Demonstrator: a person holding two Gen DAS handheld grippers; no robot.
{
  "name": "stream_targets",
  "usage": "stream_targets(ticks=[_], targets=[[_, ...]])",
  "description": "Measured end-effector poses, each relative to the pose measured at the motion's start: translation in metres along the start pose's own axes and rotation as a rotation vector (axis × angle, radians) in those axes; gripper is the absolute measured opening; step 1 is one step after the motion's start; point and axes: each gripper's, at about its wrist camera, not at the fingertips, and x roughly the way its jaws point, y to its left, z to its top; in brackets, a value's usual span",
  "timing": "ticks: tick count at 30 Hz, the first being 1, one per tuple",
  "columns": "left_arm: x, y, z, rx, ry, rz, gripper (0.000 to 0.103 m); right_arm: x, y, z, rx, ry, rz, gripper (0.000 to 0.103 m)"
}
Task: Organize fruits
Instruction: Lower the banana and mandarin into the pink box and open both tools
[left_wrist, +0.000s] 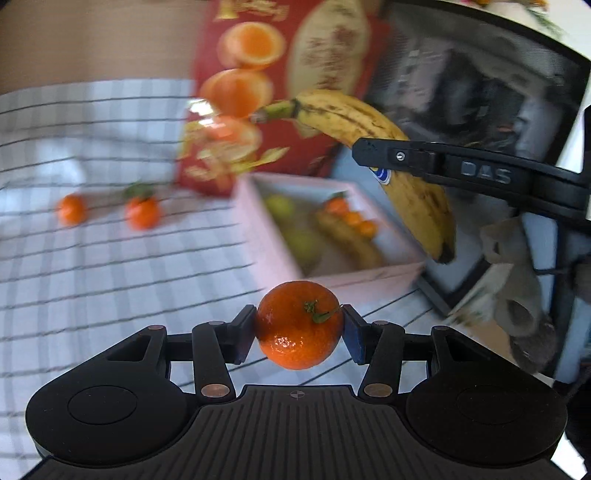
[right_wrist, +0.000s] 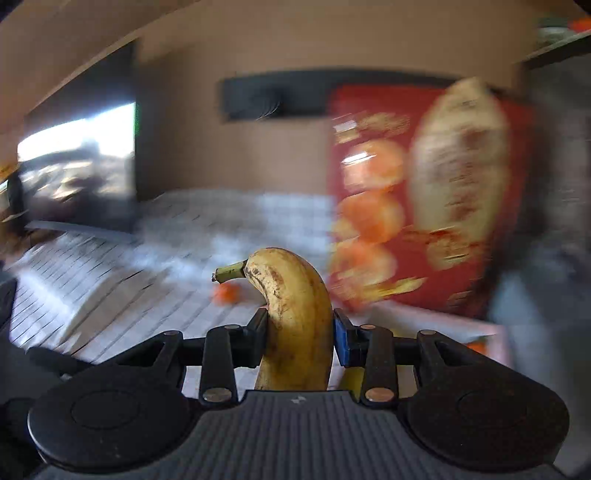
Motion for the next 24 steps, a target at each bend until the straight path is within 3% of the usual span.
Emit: stream_targets(ticks=[4,10,13,18,24], targets=[[0.020,-0.022,0.004,0.040,0.020,-0.077,0.055,0.004,-0.049,-0.002,0.107,0.042,-0.149,0.036],[0.026,-0.022,-0.005,0.047,0.053,-0.083,0.055,0.058,-0.098,-0.024,0.300,0.175,-0.208,0.036],[0.019,-0.010,-0.008,0.015,0.053,-0.054,0.055,0.093,-0.106,-0.035,0.369,0.237,-0.209,0.036],[0.009,0.015,-0.015,-0.063,0.062,0.009,0.055,0.138,-0.102,-0.045,0.456,0.282,-0.306,0.036],[0.003,0.036,-0.022,-0.133,0.069,0.050,0.055,0.157,-0.095,-0.056,0.470,0.348,-0.285,0.036]])
